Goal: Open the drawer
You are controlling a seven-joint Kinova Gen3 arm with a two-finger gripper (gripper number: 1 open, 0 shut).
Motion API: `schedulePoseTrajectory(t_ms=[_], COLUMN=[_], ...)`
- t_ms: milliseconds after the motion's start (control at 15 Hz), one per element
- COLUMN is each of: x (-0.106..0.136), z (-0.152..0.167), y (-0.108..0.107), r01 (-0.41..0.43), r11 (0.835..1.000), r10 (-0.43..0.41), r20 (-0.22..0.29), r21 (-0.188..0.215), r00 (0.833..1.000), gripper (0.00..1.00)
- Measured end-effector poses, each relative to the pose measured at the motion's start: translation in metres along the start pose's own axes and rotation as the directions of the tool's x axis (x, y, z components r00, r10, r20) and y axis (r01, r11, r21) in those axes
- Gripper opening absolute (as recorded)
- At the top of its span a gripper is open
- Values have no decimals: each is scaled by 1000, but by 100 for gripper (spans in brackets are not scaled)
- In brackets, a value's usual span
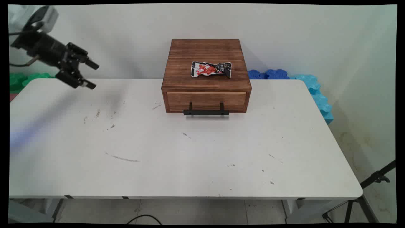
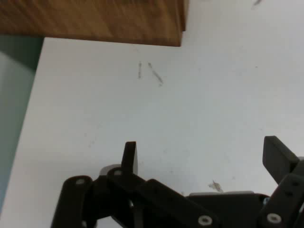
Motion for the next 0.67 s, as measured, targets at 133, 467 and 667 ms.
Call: schedulePoseTrajectory(t_ms=[133, 467, 667], x=[36, 125, 172], z=[6, 26, 44], y=[-2, 6, 21], r01=[16, 56, 13], r11=[1000, 998, 999], r10=[-17, -57, -11], r20=[35, 57, 52], r21=[26, 14, -37], r00=[999, 997, 999], gripper=[100, 100, 100])
